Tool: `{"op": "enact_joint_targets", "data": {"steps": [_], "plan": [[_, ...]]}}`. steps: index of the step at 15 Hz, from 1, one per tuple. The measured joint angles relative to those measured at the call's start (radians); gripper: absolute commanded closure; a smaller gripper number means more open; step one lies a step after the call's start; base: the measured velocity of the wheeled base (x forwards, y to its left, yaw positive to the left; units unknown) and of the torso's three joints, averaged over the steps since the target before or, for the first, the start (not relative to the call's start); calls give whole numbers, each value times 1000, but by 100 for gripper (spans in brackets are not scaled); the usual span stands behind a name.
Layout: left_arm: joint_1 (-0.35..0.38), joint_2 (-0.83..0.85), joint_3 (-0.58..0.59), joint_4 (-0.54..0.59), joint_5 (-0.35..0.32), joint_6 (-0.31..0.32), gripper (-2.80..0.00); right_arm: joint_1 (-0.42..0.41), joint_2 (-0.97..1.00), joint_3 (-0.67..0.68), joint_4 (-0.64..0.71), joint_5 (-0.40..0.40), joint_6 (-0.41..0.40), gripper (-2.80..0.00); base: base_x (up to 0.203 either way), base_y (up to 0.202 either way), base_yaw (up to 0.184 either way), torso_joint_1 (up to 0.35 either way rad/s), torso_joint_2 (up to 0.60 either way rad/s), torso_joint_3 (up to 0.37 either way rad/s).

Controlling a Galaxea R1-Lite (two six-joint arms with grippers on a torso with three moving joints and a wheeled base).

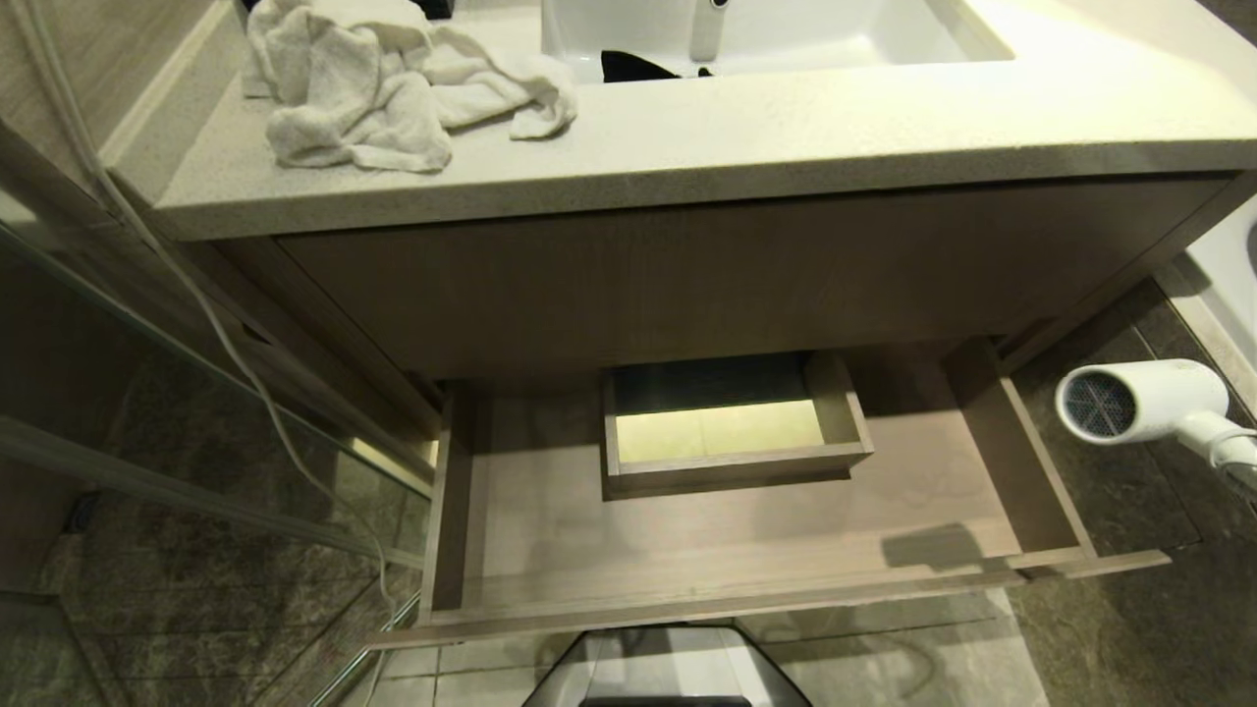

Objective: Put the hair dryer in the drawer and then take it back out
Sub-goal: Put it into the drawer

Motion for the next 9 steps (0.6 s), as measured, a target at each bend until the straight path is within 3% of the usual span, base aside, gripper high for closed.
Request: {"op": "enact_joint_targets", "data": {"steps": [9], "plan": [[0, 0, 0, -2, 0, 0, 0, 0, 32, -11, -5, 1, 1, 0, 0, 0, 0, -330, 498, 164]]}}
